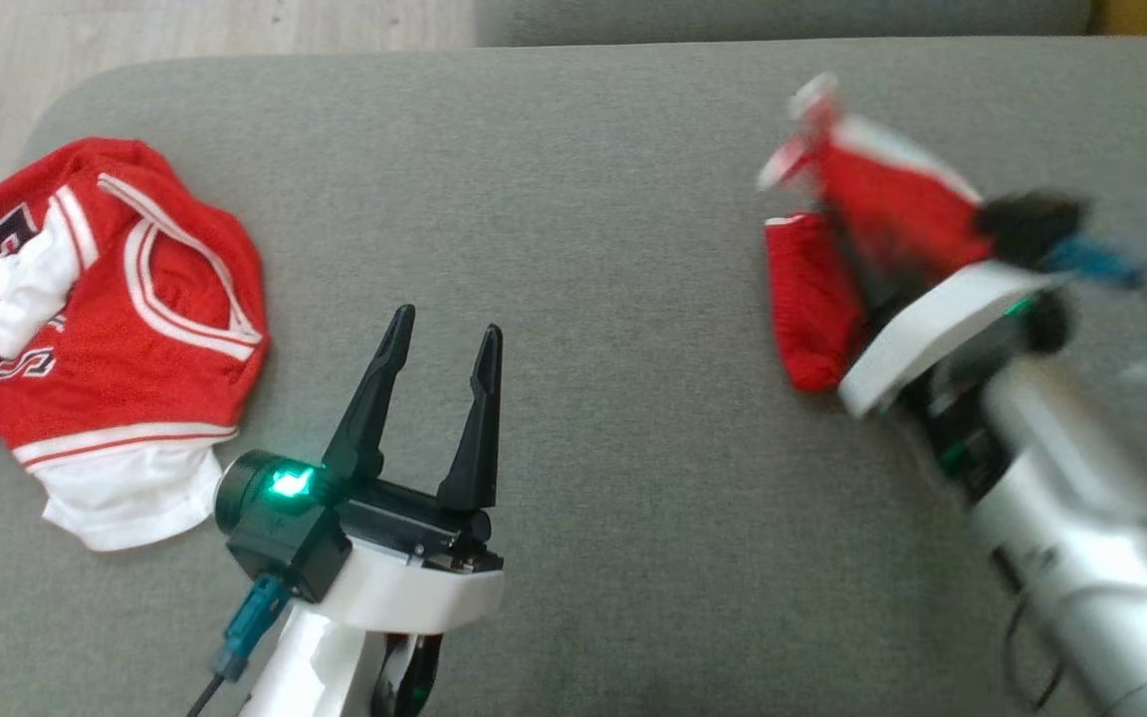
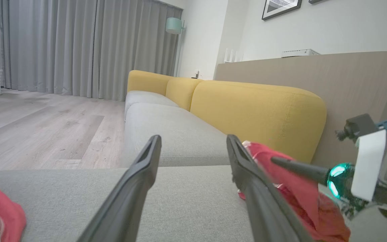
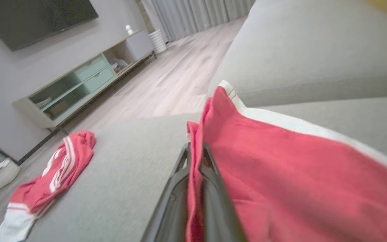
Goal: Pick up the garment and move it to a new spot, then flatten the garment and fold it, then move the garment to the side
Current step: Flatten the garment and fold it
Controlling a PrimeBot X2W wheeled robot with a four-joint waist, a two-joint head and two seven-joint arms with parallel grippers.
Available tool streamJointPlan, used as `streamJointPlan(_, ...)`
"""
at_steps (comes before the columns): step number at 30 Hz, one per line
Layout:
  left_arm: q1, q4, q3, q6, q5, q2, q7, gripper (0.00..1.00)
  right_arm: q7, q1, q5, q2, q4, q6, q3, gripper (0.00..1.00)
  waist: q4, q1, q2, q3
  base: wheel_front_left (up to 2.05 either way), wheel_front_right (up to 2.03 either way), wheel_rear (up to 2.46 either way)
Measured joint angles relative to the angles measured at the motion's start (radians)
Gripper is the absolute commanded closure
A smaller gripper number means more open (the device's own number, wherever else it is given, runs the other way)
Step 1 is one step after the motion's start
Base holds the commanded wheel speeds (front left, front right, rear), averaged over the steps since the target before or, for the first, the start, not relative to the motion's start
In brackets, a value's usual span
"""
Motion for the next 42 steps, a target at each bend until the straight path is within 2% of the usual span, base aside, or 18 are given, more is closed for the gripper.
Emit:
streamJointPlan(2,0.002,0.000,-0.006,0.001,0.000,0.000,0.000,0.00,0.004,0.038,-0.022,0.037,0.012,0.000,0.007,0.00,0.010,0.0000,0.0000,-0.004,0.00,0.00,0.00)
streamJointPlan(5,0.003,0.003,-0.007,0.010,0.000,0.000,0.000,0.00,-0.036,0.082,-0.055,0.045,0.013,0.000,-0.019,0.00,0.022,0.0001,0.0000,-0.022,0.00,0.00,0.00)
streamJointPlan(12,0.094,0.038,0.045,0.052,0.008,0.000,0.000,0.00,-0.195,0.175,-0.216,-0.048,-0.024,0.000,-0.177,0.00,0.022,0.0000,0.0000,-0.123,0.00,0.00,0.00)
streamJointPlan(17,0.174,0.064,0.103,0.095,0.075,0.002,0.000,0.00,-0.219,0.406,-0.265,-0.047,-0.083,0.000,-0.303,0.00,0.015,-0.0001,0.0000,-0.204,0.00,0.00,0.00)
streamJointPlan(18,0.174,0.064,0.103,0.095,0.075,0.002,0.000,0.00,-0.219,0.406,-0.265,-0.047,-0.083,0.000,-0.303,0.00,0.015,-0.0001,0.0000,-0.204,0.00,0.00,0.00)
streamJointPlan(22,0.222,0.108,0.137,0.119,0.103,0.006,0.000,0.00,-0.220,0.568,-0.369,-0.003,-0.205,0.000,-0.396,0.00,0.013,-0.0001,0.0000,-0.254,0.00,0.00,0.00)
streamJointPlan(26,0.296,0.128,0.177,0.138,0.134,0.011,0.000,0.00,-0.220,0.693,-0.459,0.055,-0.251,0.000,-0.418,0.00,0.011,-0.0001,0.0000,-0.293,0.00,0.00,0.00)
streamJointPlan(31,0.374,0.134,0.214,0.129,0.137,0.013,0.000,0.00,-0.220,0.775,-0.530,0.099,-0.259,0.000,-0.434,0.00,0.008,-0.0002,0.0000,-0.322,0.00,0.00,0.00)
streamJointPlan(42,0.376,0.134,0.247,0.099,0.165,0.014,0.000,0.00,-0.220,0.800,-0.591,0.142,-0.276,0.000,-0.453,0.00,0.009,-0.0001,0.0000,-0.325,0.00,0.00,0.00)
